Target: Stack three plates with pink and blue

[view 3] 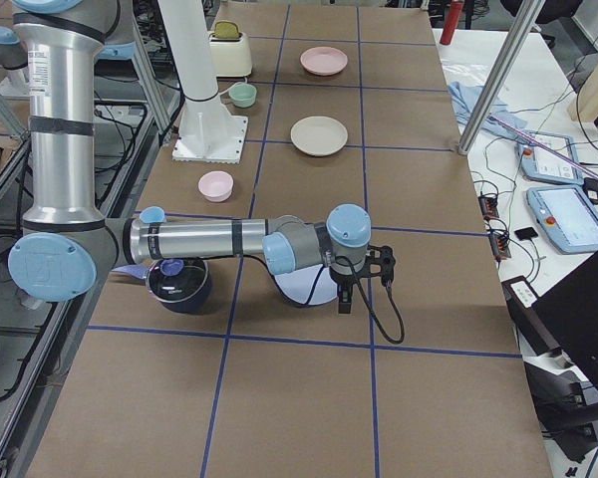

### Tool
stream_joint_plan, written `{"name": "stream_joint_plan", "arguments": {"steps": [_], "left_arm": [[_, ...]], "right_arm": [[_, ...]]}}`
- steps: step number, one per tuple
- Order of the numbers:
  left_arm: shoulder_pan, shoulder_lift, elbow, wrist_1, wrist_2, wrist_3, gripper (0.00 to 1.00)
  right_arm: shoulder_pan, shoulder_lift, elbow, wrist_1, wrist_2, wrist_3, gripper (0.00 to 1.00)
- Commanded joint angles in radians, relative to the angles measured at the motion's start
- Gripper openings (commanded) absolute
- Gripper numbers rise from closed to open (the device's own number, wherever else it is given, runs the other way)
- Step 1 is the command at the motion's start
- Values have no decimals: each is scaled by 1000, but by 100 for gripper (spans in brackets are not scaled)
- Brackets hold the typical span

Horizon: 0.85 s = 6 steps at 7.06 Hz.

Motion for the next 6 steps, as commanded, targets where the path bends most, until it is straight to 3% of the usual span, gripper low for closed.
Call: {"name": "stream_joint_plan", "arguments": {"steps": [1, 3, 6], "left_arm": [[112, -35, 83, -22, -5, -26, 99], [206, -82, 180, -82, 4, -30, 99], [226, -116, 222, -84, 1, -93, 100]], "right_arm": [[-37, -2, -5, 71, 9, 2, 100], [-76, -3, -10, 80, 12, 3, 100], [-97, -2, -7, 84, 7, 2, 100]]}}
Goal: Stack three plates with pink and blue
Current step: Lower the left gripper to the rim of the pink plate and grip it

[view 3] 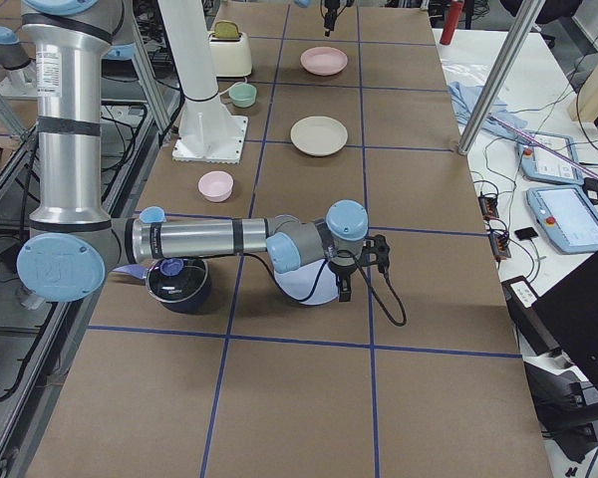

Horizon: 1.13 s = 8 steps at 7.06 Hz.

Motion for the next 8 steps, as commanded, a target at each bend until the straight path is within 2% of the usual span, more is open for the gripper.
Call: {"name": "stream_joint_plan", "arguments": {"steps": [1, 3, 7, 8], "left_arm": [[46, -69, 64, -2, 0, -134, 99], [69, -99, 132, -39, 3, -144, 97], [79, -99, 156, -57, -6, -162, 74], [91, -97, 156, -80, -6, -164, 72]], "right_arm": [[-12, 3, 5, 1, -3, 1, 100], [-17, 3, 5, 1, -3, 1, 100], [-26, 3, 4, 1, -4, 2, 100], [-26, 3, 7, 1, -3, 2, 100]]}}
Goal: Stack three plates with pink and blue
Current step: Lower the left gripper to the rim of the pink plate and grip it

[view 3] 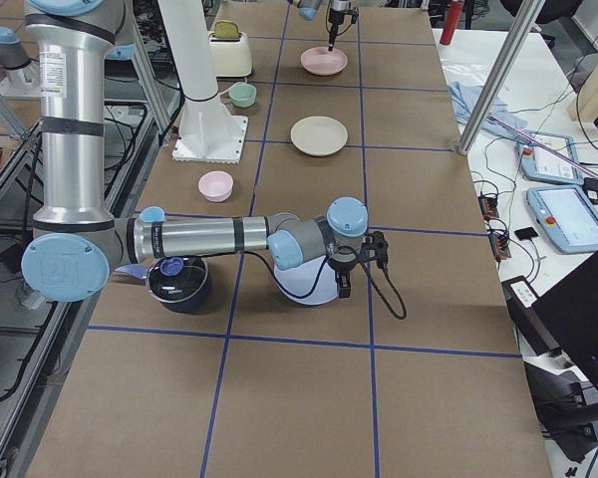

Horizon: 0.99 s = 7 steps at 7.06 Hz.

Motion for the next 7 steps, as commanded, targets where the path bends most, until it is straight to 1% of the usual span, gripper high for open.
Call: {"name": "stream_joint_plan", "arguments": {"steps": [1, 2, 3, 4, 5, 7], "left_arm": [[21, 6, 5, -25, 8, 5, 72], [27, 4, 3, -25, 8, 0, 72], [30, 6, 3, -27, 8, 10, 63], [30, 6, 5, -33, 8, 9, 6], [30, 7, 5, -34, 8, 9, 0], [29, 7, -8, -27, -4, -14, 0]], "right_arm": [[-1, 0, 1, 0, 0, -2, 100], [-1, 0, 2, 0, 0, -2, 100], [-1, 0, 2, 0, 0, -2, 100], [-1, 0, 2, 0, 0, -2, 100], [-1, 0, 2, 0, 0, -2, 100], [-1, 0, 1, 0, 0, -2, 100]]}}
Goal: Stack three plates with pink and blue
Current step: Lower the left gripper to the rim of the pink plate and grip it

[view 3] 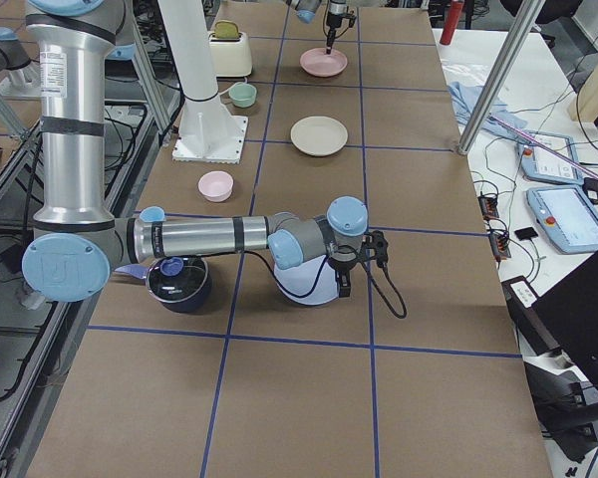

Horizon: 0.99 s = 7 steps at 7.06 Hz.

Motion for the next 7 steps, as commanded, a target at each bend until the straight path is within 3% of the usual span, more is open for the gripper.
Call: {"name": "stream_joint_plan", "arguments": {"steps": [1, 3, 7], "left_arm": [[0, -6, -61, 19, -65, -56, 0], [4, -83, -132, 19, -91, -228, 0], [217, -251, -286, 15, -76, -566, 0]], "right_arm": [[0, 0, -1, 0, 0, 0, 100], [-9, 0, 0, 0, 2, 2, 100], [-46, 2, -4, 35, -9, -2, 100]]}}
